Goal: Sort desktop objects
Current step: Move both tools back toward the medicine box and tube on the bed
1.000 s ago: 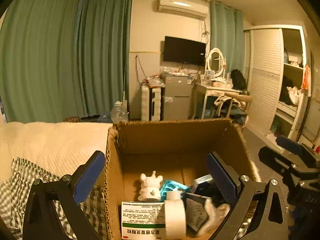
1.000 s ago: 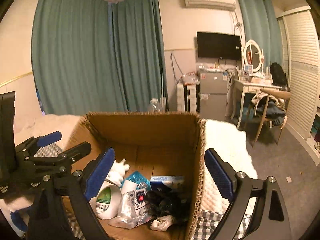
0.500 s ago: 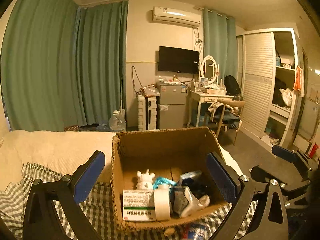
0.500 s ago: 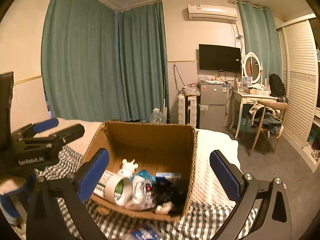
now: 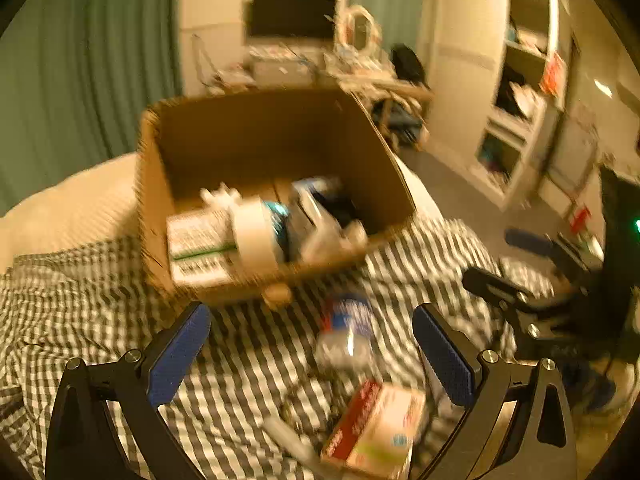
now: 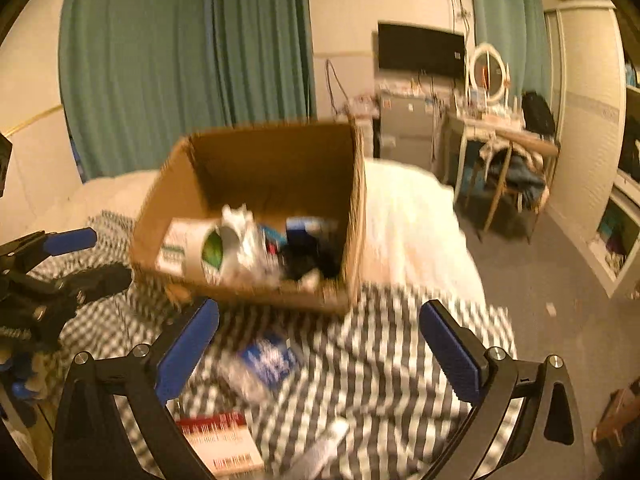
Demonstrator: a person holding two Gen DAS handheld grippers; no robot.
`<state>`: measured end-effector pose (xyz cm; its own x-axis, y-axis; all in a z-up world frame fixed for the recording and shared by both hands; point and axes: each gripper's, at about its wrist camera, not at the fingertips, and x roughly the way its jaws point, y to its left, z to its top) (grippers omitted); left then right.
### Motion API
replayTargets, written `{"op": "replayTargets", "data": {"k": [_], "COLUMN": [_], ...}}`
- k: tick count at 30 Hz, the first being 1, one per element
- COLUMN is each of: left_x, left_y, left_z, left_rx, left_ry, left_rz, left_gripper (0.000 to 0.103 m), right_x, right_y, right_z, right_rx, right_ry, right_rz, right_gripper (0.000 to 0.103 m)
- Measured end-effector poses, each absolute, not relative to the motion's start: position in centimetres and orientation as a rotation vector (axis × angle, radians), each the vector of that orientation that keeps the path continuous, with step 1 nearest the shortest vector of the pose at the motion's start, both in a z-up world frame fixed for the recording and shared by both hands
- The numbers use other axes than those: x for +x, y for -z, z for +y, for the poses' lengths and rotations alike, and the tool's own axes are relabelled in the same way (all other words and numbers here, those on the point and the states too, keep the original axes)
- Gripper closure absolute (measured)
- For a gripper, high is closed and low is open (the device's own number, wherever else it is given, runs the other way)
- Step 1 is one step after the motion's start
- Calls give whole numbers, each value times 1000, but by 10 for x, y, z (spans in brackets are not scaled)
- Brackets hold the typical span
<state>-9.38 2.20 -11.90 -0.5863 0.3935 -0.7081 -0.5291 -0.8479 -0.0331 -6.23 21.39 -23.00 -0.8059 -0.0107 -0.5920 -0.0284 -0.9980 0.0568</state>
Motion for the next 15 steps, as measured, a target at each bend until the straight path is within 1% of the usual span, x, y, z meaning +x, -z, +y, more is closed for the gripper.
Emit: {"op": "replayTargets", "data": {"k": [5, 8, 10, 12, 15], "left_x": [-80, -73, -68, -62, -57], "left_y": [152, 172, 184, 192, 198], "left_z": [33, 43, 50, 58, 64], "left_rx": [-1088, -1143, -1173, -1180, -1183], "left_ry": [-2294, -2227, -2169, -2111, -2064], "left_rz": [358, 424, 470, 515, 542], "left_gripper": [0, 0, 0, 0, 0], "right_x": [-53, -53, -55, -59, -64], "right_y": [262, 281, 294, 306, 319], "right_z": [215, 215, 215, 216, 219], "right_rx": [-1123, -1231, -1294, -1360, -1431], "right_ry": [-2913, -2872, -2842, -2810, -2769], "right_rz": [140, 188, 206, 240, 287], "right_gripper": [4, 10, 15, 18, 18]}}
